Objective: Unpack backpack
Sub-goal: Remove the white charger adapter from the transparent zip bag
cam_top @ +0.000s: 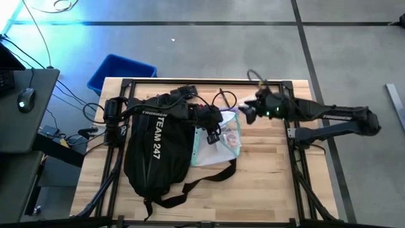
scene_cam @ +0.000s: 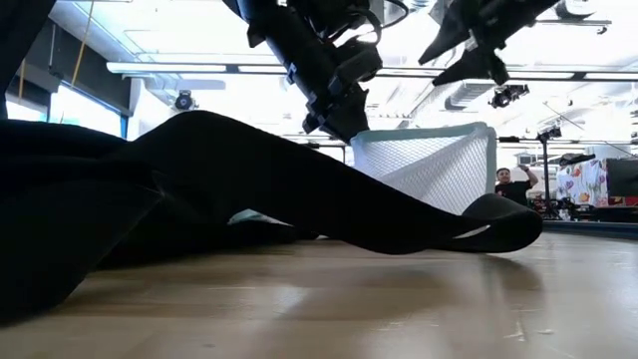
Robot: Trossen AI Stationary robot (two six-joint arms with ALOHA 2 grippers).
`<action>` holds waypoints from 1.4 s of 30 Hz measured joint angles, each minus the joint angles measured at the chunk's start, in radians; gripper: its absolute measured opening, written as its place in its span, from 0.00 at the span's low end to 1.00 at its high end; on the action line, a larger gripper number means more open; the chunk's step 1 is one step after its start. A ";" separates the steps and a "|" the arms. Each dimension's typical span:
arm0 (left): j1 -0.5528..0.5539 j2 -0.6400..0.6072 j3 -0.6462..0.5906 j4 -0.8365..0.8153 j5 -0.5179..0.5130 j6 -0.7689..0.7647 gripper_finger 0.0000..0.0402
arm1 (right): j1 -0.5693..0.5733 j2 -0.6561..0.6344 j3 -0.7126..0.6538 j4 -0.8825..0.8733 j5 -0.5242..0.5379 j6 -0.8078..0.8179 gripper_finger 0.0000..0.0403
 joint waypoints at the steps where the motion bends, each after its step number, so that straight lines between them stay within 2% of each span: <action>1: 0.000 0.000 0.000 0.006 0.000 0.000 0.00 | 0.034 0.003 -0.005 0.003 0.010 0.015 0.55; 9: 0.005 0.000 0.000 0.020 -0.005 -0.001 0.00 | 0.230 0.040 -0.046 -0.012 0.019 0.101 0.55; 14: 0.012 0.000 0.000 0.019 -0.020 -0.001 0.00 | 0.317 0.040 -0.138 -0.004 0.087 0.251 0.55; 18: 0.021 -0.001 0.000 0.018 -0.021 -0.001 0.00 | 0.348 0.041 -0.202 0.063 0.095 0.357 0.55; 23: 0.026 -0.001 0.000 0.017 -0.021 0.000 0.00 | 0.367 0.041 -0.226 0.134 0.094 0.380 0.55; 31: 0.035 -0.004 0.000 0.017 0.004 -0.022 0.00 | 0.390 0.041 -0.227 0.145 0.084 0.377 0.55; 35: 0.038 -0.028 0.000 0.014 0.019 -0.034 0.00 | 0.450 0.040 -0.264 0.165 0.156 0.395 0.55; 38: 0.037 -0.041 0.000 0.018 0.028 -0.032 0.00 | 0.481 0.041 -0.337 0.239 0.192 0.449 0.55; 42: 0.037 -0.061 -0.001 0.020 0.084 0.007 0.00 | 0.491 0.041 -0.446 0.457 0.180 0.462 0.55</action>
